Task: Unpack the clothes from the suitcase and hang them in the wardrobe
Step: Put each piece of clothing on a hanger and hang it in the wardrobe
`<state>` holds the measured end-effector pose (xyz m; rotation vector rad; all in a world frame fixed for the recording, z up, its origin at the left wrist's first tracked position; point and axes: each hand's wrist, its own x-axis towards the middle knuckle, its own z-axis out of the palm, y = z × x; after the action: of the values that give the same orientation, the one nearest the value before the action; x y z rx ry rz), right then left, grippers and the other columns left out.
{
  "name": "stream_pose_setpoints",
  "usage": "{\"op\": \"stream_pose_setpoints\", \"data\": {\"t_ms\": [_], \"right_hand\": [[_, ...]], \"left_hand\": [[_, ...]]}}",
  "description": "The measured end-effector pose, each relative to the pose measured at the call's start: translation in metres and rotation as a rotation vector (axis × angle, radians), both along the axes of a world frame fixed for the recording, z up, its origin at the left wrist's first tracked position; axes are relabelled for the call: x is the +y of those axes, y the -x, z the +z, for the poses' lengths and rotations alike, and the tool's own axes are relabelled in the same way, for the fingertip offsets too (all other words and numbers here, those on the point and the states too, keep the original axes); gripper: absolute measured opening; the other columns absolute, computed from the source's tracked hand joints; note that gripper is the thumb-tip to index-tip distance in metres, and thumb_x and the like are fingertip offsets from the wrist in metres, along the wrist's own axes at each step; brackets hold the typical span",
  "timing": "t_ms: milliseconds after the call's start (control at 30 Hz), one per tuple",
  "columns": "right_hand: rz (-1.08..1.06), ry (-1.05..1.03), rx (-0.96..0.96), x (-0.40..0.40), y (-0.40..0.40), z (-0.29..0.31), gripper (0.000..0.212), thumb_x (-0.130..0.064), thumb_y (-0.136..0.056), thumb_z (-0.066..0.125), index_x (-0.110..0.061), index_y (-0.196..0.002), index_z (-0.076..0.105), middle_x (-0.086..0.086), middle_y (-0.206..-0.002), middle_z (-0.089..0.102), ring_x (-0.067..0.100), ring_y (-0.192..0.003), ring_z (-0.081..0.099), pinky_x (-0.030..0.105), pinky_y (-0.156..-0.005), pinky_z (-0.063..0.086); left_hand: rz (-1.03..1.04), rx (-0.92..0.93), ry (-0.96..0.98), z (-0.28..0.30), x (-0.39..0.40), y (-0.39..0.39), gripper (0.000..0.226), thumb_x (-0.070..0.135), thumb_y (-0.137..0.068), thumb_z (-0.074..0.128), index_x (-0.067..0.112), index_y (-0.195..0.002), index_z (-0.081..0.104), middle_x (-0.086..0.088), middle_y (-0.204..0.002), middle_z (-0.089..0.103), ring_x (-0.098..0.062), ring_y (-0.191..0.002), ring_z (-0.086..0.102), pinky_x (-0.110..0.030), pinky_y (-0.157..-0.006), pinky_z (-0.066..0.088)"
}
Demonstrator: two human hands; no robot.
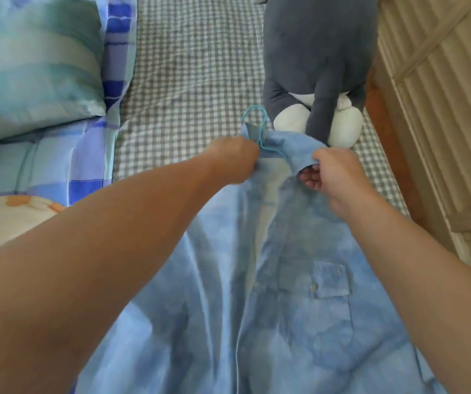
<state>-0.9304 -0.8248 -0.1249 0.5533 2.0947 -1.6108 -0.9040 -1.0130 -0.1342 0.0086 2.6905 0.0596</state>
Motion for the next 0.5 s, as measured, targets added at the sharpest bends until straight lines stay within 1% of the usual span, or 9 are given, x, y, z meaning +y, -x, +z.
{"op": "stream_pose_setpoints", "data": {"t_ms": [67,133,167,200,267,333,367,433,500], "right_hand": [[-0.114,0.112,0.0,0.002,0.007,0.009,0.017,-0.011,-0.098,0.043,-0.011,-0.084,0.054,0.001,-0.055,0.059,0.013,-0.049,0.061,0.03,-0.058,0.056],[-0.043,0.131,-0.06,0.0,0.003,0.01,0.015,-0.016,-0.101,0.044,-0.012,-0.096,0.057,0.006,-0.074,0.066,0.015,-0.063,0.066,0.033,-0.067,0.057],[0.06,0.083,-0.102,-0.001,-0.003,0.005,0.015,-0.02,-0.101,0.045,-0.014,-0.101,0.059,0.007,-0.085,0.069,0.017,-0.074,0.067,0.034,-0.072,0.055],[0.192,-0.017,-0.102,-0.001,-0.011,-0.003,0.014,-0.023,-0.1,0.049,-0.017,-0.103,0.061,0.006,-0.093,0.07,0.018,-0.084,0.066,0.035,-0.076,0.052],[0.401,-0.324,0.049,0.002,-0.044,-0.02,0.011,-0.024,-0.095,0.057,-0.022,-0.103,0.064,0.001,-0.101,0.066,0.017,-0.094,0.06,0.034,-0.085,0.048],[0.421,-0.496,0.298,0.003,-0.095,-0.028,0.011,-0.016,-0.089,0.063,-0.019,-0.1,0.064,0.0,-0.1,0.062,0.017,-0.09,0.058,0.033,-0.083,0.046],[0.422,-0.511,0.375,0.003,-0.122,-0.033,0.011,-0.013,-0.086,0.066,-0.017,-0.095,0.062,0.0,-0.095,0.06,0.017,-0.085,0.057,0.032,-0.079,0.045],[0.532,-0.508,0.362,0.003,-0.166,-0.048,0.016,-0.013,-0.083,0.07,-0.016,-0.094,0.058,0.0,-0.092,0.057,0.021,-0.085,0.057,0.034,-0.075,0.043],[0.629,-0.537,0.247,0.006,-0.194,-0.068,0.024,-0.021,-0.084,0.072,-0.015,-0.1,0.056,0.003,-0.1,0.058,0.026,-0.095,0.058,0.037,-0.079,0.043]], "left_hand": [[0.393,0.04,-0.481,0.001,-0.009,0.011,0.011,0.014,-0.094,0.06,0.012,-0.104,0.061,-0.016,-0.104,0.068,-0.033,-0.086,0.063,-0.034,-0.063,0.047],[0.684,-0.025,-0.977,-0.001,-0.011,0.0,0.036,0.006,-0.096,0.057,0.016,-0.13,0.055,-0.015,-0.103,0.064,-0.032,-0.086,0.063,-0.035,-0.059,0.054],[0.723,-0.073,-1.063,0.0,-0.008,-0.015,0.054,0.008,-0.098,0.057,0.023,-0.148,0.041,-0.007,-0.109,0.061,-0.028,-0.09,0.064,-0.031,-0.065,0.057],[0.708,-0.1,-1.046,-0.004,-0.001,-0.034,0.065,0.009,-0.1,0.057,0.027,-0.156,0.028,0.001,-0.112,0.057,-0.018,-0.091,0.062,-0.02,-0.066,0.055],[0.693,0.048,-0.911,-0.016,0.017,-0.077,0.059,0.008,-0.098,0.057,0.03,-0.15,0.039,0.008,-0.112,0.057,-0.009,-0.086,0.058,-0.01,-0.055,0.046],[0.842,0.227,-0.798,-0.029,0.038,-0.124,0.035,0.007,-0.092,0.056,0.026,-0.122,0.059,0.006,-0.098,0.064,-0.011,-0.077,0.062,-0.016,-0.05,0.044],[0.957,0.217,-0.808,-0.033,0.049,-0.145,0.026,0.006,-0.09,0.056,0.023,-0.109,0.062,0.006,-0.088,0.066,-0.012,-0.071,0.063,-0.017,-0.052,0.046],[1.101,0.132,-0.884,-0.043,0.071,-0.178,0.019,0.003,-0.09,0.057,0.019,-0.098,0.065,0.006,-0.081,0.069,-0.016,-0.073,0.068,-0.023,-0.066,0.054],[1.069,0.081,-0.863,-0.051,0.085,-0.197,0.023,0.001,-0.091,0.056,0.019,-0.099,0.069,0.005,-0.09,0.073,-0.017,-0.089,0.069,-0.03,-0.084,0.054]]}}
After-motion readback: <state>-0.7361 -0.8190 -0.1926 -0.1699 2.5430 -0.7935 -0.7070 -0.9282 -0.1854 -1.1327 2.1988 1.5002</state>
